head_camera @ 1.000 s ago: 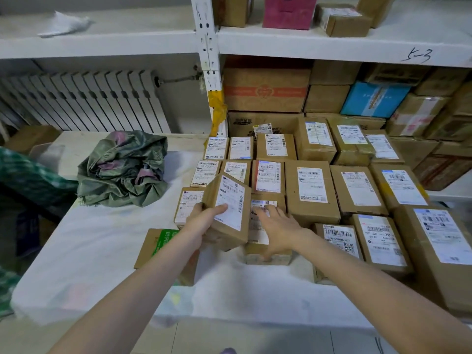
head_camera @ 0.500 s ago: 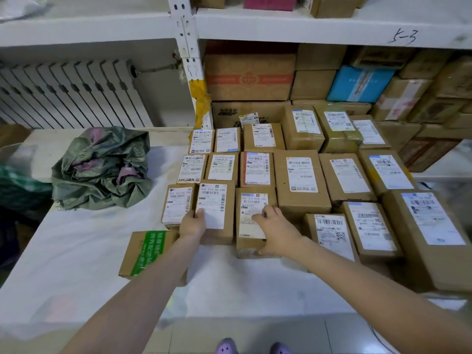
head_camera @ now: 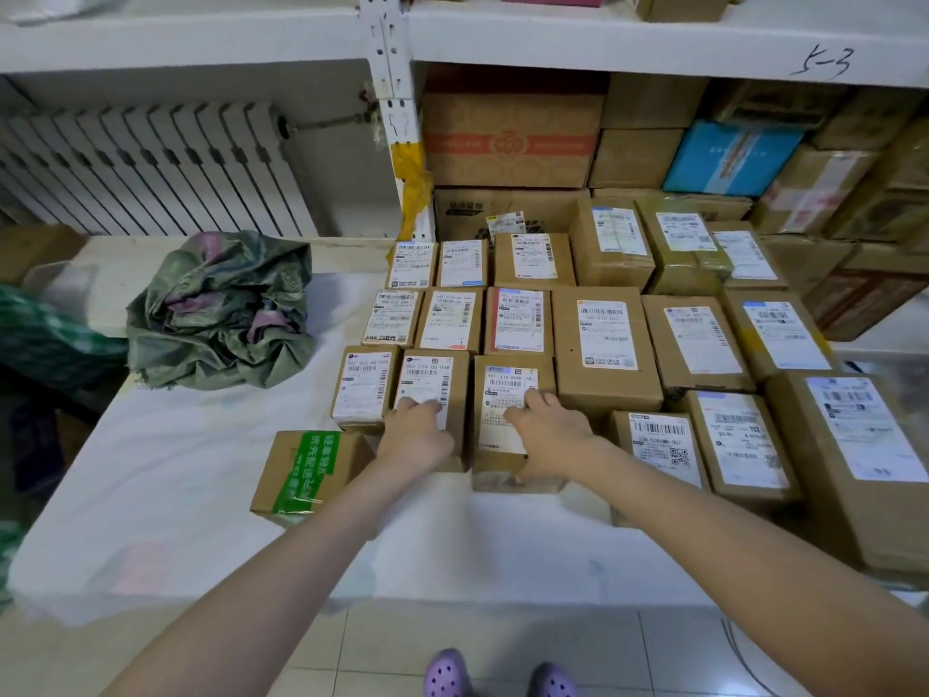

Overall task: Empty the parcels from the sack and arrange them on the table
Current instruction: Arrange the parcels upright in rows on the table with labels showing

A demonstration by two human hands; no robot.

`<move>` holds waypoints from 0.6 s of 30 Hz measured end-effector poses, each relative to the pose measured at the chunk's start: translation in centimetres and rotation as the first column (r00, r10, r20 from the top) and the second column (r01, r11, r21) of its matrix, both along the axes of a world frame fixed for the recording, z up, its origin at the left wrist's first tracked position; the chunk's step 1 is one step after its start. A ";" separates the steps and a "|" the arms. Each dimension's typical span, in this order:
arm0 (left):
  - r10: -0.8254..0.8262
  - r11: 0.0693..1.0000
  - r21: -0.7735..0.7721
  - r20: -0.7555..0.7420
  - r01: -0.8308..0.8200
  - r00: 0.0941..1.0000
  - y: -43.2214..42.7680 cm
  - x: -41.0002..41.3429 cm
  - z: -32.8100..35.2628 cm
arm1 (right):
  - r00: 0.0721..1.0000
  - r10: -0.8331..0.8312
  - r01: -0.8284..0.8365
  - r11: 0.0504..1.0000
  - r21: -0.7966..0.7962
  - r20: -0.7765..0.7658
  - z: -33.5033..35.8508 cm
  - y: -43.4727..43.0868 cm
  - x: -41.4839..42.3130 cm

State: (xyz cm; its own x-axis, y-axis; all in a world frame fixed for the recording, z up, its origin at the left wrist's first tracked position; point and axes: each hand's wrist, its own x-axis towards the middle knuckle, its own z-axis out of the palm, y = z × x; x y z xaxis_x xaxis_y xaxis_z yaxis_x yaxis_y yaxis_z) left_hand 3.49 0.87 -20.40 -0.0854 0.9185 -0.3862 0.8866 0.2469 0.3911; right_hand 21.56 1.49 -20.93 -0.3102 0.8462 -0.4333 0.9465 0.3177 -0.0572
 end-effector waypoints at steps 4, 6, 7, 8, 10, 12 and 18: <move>-0.149 0.988 0.030 -0.137 0.154 0.979 -0.3 -3.2 3.2 | 1.000 -0.001 0.002 0.999 -0.046 0.025 1.0 0.7 -0.6; -0.316 0.944 -0.199 -0.321 0.263 0.893 -0.8 -5.6 4.7 | 0.995 -0.036 0.036 0.999 0.002 -0.090 1.2 0.5 -1.3; -0.387 0.910 -0.303 -0.375 0.283 0.842 -1.1 -6.7 5.2 | 0.983 -0.060 0.064 0.998 0.018 -0.172 1.2 0.4 -1.7; -0.436 0.881 -0.376 -0.404 0.288 0.805 -1.6 -7.6 5.2 | 0.966 -0.077 0.086 0.996 0.023 -0.247 1.2 0.2 -2.1; -0.490 0.852 -0.423 -0.431 0.310 0.758 -2.8 -8.8 4.3 | 0.935 -0.078 0.090 0.996 0.018 -0.345 1.3 -0.3 -3.2; -0.484 0.866 -0.373 -0.458 0.333 0.745 -3.7 -9.5 3.2 | 0.909 -0.089 0.096 0.995 -0.005 -0.408 1.2 -0.6 -4.3; -0.454 0.875 -0.344 -0.331 0.342 0.827 -3.1 -10.6 7.0 | 0.670 -0.381 0.262 0.924 -0.278 -0.637 1.3 -1.6 -5.3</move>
State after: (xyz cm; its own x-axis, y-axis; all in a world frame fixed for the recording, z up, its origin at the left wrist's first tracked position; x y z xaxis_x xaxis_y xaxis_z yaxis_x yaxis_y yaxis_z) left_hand -7.16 -2.24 -13.44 0.0715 0.7760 -0.6266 0.9922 -0.1197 -0.0350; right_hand 16.30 -0.07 -19.63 -0.2872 0.8921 -0.3489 0.6772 -0.0685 -0.7326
